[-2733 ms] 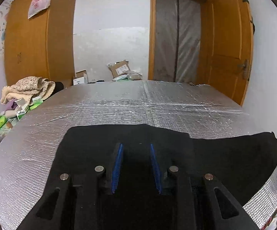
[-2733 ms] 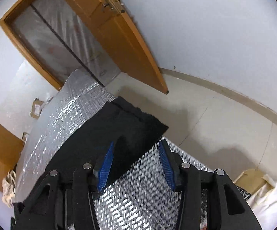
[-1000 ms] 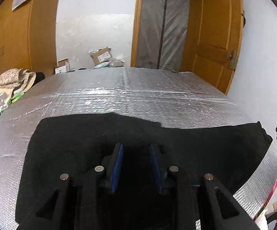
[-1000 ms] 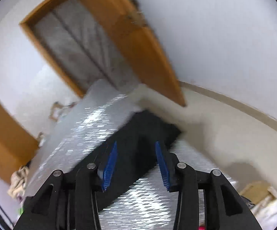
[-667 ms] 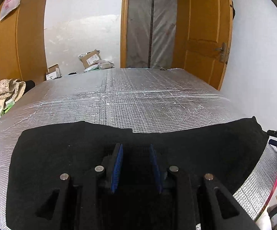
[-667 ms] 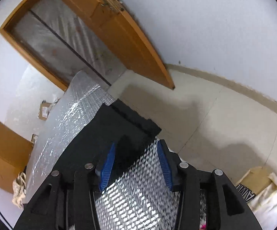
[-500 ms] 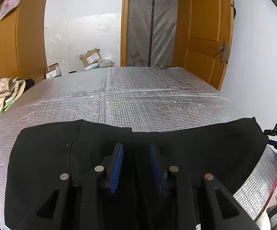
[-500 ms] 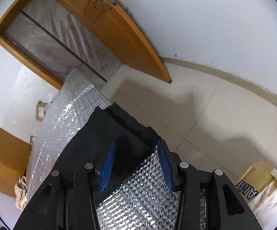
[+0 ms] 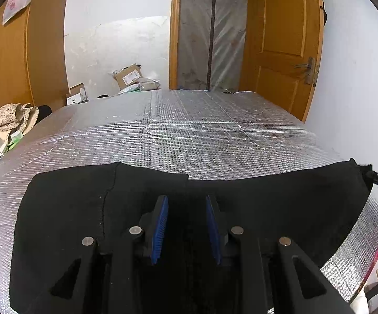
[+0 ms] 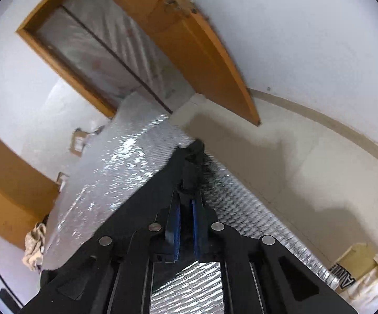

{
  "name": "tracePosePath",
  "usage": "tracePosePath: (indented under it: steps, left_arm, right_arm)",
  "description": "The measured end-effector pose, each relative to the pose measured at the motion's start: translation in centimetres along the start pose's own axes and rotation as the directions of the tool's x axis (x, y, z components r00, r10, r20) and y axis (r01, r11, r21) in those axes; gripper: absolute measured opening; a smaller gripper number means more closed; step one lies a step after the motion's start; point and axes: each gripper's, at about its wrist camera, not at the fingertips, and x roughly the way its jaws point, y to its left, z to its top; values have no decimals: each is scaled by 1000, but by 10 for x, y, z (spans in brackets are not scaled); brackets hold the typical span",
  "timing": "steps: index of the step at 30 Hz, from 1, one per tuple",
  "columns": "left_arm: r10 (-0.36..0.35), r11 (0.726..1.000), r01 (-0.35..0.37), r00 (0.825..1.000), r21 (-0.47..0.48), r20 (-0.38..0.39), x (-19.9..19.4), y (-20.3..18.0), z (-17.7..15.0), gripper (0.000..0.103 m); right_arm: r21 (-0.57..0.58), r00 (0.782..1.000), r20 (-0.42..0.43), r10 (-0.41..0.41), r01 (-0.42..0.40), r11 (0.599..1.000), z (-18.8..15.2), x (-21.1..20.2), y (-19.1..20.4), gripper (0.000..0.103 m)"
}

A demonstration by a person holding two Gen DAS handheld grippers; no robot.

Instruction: Fold clothes

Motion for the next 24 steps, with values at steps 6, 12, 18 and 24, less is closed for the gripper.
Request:
tracePosePath:
  steps: [6,12,18,24]
  left_arm:
    - [8,1000,-7,1000,-9,10,-5,2,0,29]
    - [-8,999,9,999,-31,34,-13,8,2,29]
    - [-93,991,97,994,-89,53,-11,20,6,29]
    - [-178,975,183,983,-126,49,-14,28,2,29]
  right_arm:
    - [-91,992,-22,122,-123,988,-10,-15,41,7]
    - [-191,955,-123,269,-289,938,-39,-21,97,7]
    - [-255,900,-253,355,-416,873,-75,-13,144,7]
    - [-282,827,-439,351,-498,820,-132,20,178,11]
